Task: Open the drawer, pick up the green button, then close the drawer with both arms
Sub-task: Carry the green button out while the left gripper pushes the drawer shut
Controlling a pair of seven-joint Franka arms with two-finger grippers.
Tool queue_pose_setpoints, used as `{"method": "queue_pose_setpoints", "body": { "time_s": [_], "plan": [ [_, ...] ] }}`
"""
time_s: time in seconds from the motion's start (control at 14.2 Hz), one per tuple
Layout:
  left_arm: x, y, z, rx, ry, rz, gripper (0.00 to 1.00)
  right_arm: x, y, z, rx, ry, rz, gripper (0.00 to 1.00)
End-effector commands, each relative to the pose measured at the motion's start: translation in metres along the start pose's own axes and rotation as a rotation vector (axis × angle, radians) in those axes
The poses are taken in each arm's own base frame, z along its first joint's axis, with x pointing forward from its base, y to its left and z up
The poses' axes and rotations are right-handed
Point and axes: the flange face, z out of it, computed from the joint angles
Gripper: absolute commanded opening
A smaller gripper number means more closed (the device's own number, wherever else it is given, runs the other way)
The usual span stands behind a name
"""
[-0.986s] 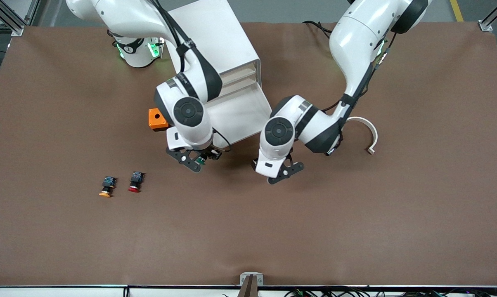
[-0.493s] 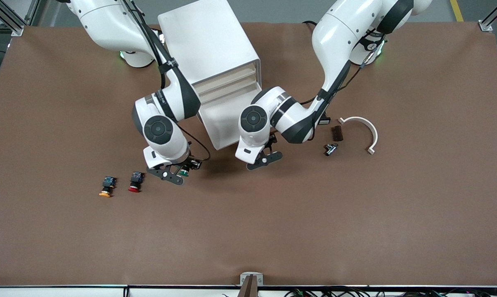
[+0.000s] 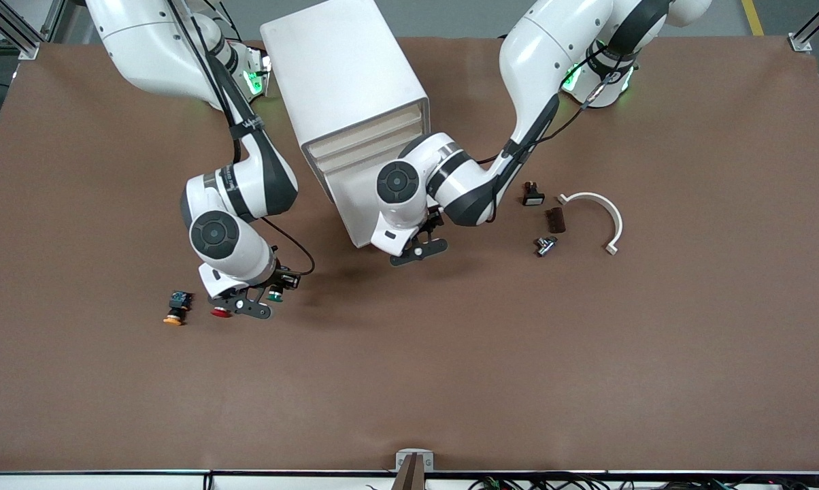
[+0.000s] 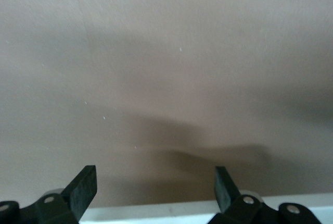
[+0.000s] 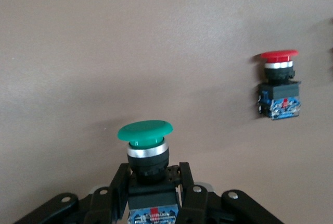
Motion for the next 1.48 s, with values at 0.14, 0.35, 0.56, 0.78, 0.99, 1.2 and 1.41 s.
{"method": "queue_pose_setpoints", "body": {
  "time_s": [0.14,0.35,0.56,0.78,0.99,1.2,1.41],
  "plan": [
    [-0.028,0.014,-0.002,-0.027,-0.04,0.003,1.0,0.015,0.028,-0.001,0.022,0.022,-0.073,0.0],
    [-0.051,0.024,0.0,-0.048,-0.102,0.0,0.99,0.021,0.062,0.025,0.036,0.049,-0.122,0.0],
    [-0.072,0.032,0.002,-0.055,-0.133,0.012,0.99,0.026,0.074,0.031,0.039,0.057,-0.112,0.0],
    [-0.093,0.037,0.007,-0.061,-0.187,0.009,1.0,0.029,0.073,0.033,0.051,0.082,-0.116,0.0],
    [-0.11,0.04,0.012,-0.066,-0.239,0.0,0.99,0.026,0.071,0.044,0.056,0.098,-0.121,0.0],
    [-0.128,0.044,0.019,-0.066,-0.285,-0.005,0.99,0.023,0.065,0.051,0.055,0.093,-0.131,0.0],
    [-0.132,0.045,0.02,-0.069,-0.299,-0.008,1.0,0.018,0.057,0.06,0.054,0.083,-0.127,0.0]
  ]
}}
